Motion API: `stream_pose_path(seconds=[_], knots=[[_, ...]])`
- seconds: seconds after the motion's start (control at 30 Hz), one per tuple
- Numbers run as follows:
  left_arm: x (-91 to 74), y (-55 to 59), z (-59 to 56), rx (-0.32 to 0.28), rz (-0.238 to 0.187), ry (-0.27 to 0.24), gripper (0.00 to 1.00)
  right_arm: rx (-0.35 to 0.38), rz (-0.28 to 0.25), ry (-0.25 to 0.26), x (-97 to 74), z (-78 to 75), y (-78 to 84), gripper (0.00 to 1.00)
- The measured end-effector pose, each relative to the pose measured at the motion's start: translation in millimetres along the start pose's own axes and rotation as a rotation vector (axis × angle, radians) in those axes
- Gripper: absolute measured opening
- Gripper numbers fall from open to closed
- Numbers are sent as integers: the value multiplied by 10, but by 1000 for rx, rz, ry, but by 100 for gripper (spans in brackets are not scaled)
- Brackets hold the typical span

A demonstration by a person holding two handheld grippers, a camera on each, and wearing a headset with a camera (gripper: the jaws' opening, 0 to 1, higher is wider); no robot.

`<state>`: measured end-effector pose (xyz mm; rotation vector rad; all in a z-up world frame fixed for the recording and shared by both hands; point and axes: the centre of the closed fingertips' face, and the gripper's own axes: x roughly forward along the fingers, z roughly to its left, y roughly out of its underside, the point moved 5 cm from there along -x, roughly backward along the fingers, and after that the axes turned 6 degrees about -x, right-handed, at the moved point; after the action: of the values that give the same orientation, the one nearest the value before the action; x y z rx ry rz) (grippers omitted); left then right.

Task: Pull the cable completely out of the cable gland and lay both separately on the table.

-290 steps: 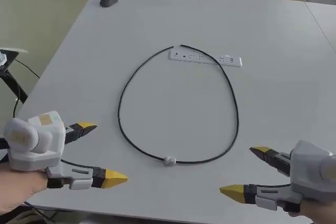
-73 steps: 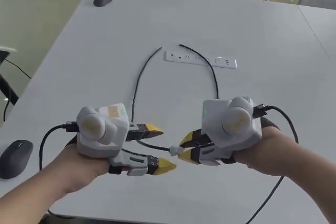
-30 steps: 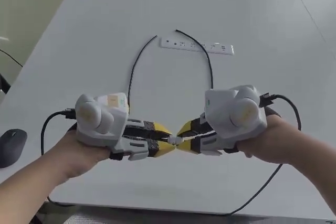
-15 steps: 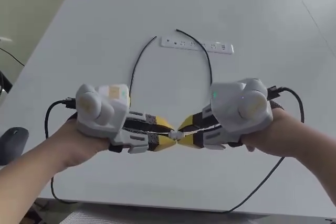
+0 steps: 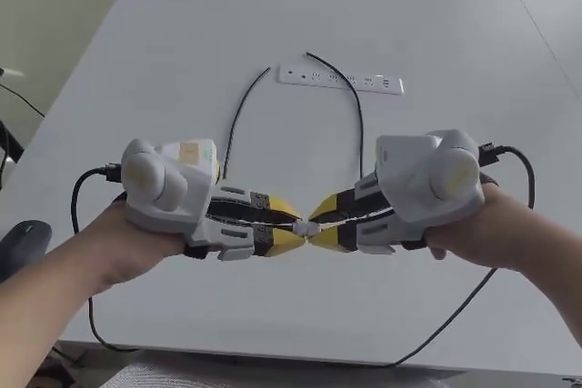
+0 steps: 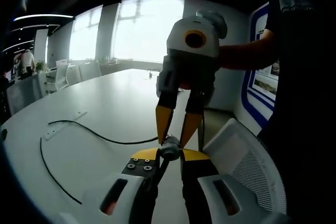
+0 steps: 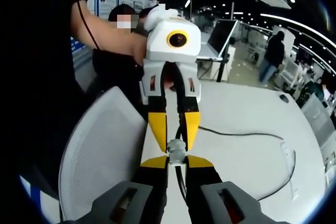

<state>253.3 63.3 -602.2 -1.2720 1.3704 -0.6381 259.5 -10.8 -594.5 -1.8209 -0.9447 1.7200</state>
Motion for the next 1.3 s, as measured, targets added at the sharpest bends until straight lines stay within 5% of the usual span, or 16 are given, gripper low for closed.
stream_pose_path(seconds=[0.17,0.43,0.7,0.93,1.0,1.07,1.17,1.3], knots=[[-11,5,-20,-50,-2,1,15,-38,15,13,-2,42,-21,6],[-11,-3,-15,-44,-3,-7,15,-46,-1,31,-13,37,-14,8],[-12,-22,-14,-38,5,-1,15,203,-173,-17,-144,-22,-47,16],[-27,-81,-25,-20,-27,20,15,552,-333,-161,-221,-140,125,18],[-28,-81,-25,-20,-27,25,15,651,-394,-270,-239,-119,103,17],[-29,-82,-25,-20,-26,26,15,668,-390,-278,-213,-169,144,15],[-28,-92,-19,-22,-31,28,15,737,-408,-368,-204,-154,135,14],[-22,-102,-13,-19,-33,31,15,759,-423,-383,-156,-208,162,15]])
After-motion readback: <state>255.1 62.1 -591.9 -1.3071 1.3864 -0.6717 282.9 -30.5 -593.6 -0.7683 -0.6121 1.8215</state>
